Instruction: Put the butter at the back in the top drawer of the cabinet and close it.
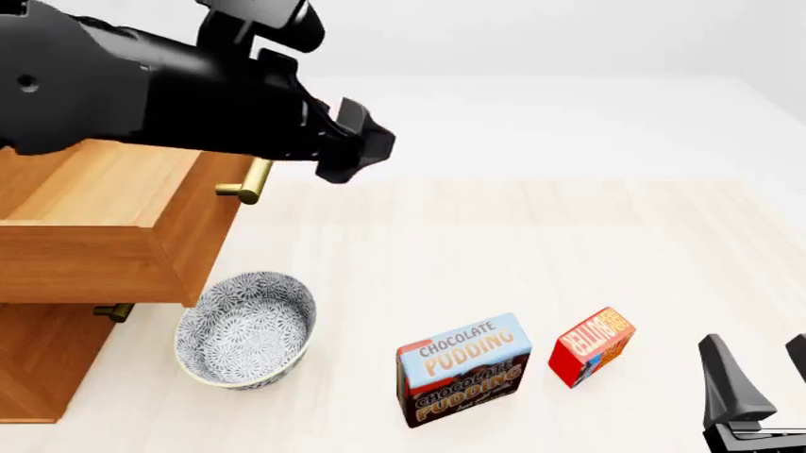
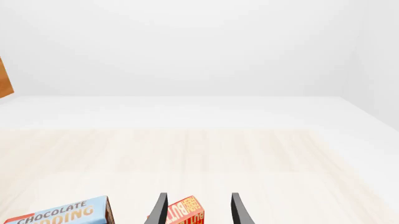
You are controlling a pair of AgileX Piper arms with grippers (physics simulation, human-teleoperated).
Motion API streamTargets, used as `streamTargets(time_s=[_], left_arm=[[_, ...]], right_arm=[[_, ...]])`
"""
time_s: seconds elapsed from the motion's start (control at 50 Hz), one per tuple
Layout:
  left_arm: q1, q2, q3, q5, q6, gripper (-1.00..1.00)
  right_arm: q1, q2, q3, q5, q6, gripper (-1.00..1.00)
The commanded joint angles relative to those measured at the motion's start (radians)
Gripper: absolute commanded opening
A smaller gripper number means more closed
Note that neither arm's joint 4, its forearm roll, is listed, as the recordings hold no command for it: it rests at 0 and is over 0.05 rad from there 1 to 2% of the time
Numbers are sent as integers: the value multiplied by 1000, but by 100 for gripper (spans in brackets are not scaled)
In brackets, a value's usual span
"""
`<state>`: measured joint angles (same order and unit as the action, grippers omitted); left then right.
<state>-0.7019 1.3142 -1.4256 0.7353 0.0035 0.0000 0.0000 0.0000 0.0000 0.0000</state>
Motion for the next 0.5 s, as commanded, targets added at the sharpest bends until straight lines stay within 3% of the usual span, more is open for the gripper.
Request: streamTargets(time_s=[0.02, 0.5], left_arm=[[-40, 76, -6, -34, 19, 100], [-125, 292, -49, -111, 40, 100]], right_arm=[[0, 0, 0, 0, 0, 100], [0, 0, 0, 0, 0, 100]])
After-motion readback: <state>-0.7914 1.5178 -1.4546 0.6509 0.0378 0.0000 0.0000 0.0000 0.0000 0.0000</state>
